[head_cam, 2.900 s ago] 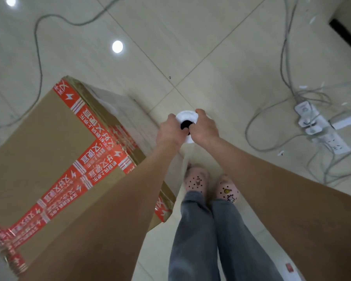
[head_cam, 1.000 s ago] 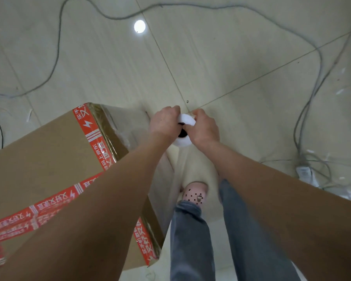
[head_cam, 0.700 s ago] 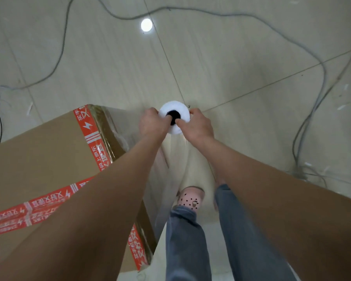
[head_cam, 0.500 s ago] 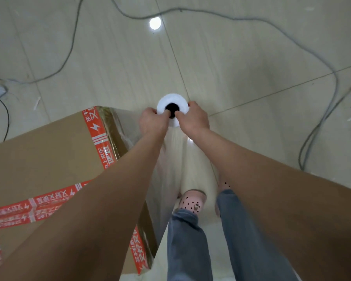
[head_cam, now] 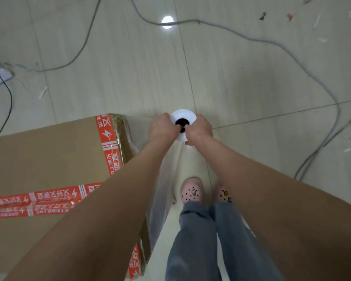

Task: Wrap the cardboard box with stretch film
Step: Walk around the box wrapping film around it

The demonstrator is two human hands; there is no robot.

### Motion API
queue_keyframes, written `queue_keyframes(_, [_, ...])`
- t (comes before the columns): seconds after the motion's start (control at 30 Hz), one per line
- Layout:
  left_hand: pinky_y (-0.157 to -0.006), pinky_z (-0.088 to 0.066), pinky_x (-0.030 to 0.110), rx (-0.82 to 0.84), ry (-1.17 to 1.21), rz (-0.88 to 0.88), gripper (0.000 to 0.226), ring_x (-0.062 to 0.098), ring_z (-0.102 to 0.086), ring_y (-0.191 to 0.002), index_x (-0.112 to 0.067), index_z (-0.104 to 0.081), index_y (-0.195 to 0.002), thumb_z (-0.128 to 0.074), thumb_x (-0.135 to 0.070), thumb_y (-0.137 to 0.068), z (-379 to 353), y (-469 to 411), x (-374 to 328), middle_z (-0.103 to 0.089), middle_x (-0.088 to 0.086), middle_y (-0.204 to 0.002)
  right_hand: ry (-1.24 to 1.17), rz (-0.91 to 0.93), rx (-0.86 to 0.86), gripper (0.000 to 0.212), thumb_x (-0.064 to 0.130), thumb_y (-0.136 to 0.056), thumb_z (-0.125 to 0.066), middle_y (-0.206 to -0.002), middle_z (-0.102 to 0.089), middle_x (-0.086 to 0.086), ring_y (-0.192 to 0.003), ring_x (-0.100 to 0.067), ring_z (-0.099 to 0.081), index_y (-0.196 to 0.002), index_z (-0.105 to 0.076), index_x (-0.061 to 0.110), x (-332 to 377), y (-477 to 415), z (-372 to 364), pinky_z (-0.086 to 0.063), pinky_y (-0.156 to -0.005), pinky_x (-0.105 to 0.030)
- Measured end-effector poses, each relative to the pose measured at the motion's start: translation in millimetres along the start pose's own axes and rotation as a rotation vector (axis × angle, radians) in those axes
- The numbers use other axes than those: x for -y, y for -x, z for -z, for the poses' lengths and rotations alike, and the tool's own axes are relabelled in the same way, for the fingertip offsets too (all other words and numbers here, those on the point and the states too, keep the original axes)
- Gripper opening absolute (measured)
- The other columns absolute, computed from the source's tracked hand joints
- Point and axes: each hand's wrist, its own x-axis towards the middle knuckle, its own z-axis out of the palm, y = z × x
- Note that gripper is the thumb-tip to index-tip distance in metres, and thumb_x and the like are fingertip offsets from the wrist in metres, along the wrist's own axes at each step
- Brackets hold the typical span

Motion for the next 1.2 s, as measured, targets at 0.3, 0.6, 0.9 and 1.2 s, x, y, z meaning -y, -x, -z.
queue_keyframes(0.3, [-0.082,-0.049,0.037,0.059,-0.466,-0.485,0.057,0.027,-0.056,-0.111,-0.019,-0.037,-0.141,-0.054,-0.011,-0.087,17.3,-7.6,-27.1,-0.056,0.006,-0.125,0.018,-0.008,0.03,0.027,0.009,-0.088,-0.048,-0.104,-0.059,-0.009,-0.091,-0.028,-0.061,-0.114,-0.052,0.011,5.3,-6.7,1.1,-0.056,-0.08,-0.048])
queue_keyframes(0.6, [-0.051,-0.027,0.025,0.166,-0.785,-0.632,0.021,0.027,-0.057,-0.082,-0.009,-0.062,-0.103,-0.053,-0.012,-0.084,25.5,-27.6,-48.6,-0.065,0.008,-0.101,0.142,0.032,0.021,0.014,0.016,-0.083,-0.06,-0.087,-0.059,-0.003,-0.074,-0.021,-0.054,-0.096,-0.056,0.013,6.2,-23.2,5.0,-0.042,-0.057,-0.028])
queue_keyframes(0.9, [-0.064,-0.042,0.03,0.1,-0.522,-0.408,0.019,0.029,-0.061,-0.086,-0.008,-0.063,-0.095,-0.051,-0.007,-0.08,52.8,-63.3,-25.2,-0.065,0.011,-0.097,0.347,0.146,-0.064,0.014,0.021,-0.08,-0.058,-0.09,-0.065,-0.003,-0.079,-0.025,-0.059,-0.094,-0.062,0.017,53.9,-30.8,-9.4,-0.035,-0.057,-0.027])
queue_keyframes(1.2, [-0.06,-0.037,0.029,0.023,-0.215,-0.112,0.007,0.028,-0.053,-0.072,-0.009,-0.053,-0.075,-0.053,-0.014,-0.08,89.7,-99.7,20.0,-0.055,0.008,-0.078,0.378,0.249,-0.03,0.021,0.017,-0.078,-0.058,-0.094,-0.067,-0.003,-0.089,-0.027,-0.062,-0.098,-0.065,0.018,102.5,-37.6,-51.0,-0.041,-0.067,-0.028])
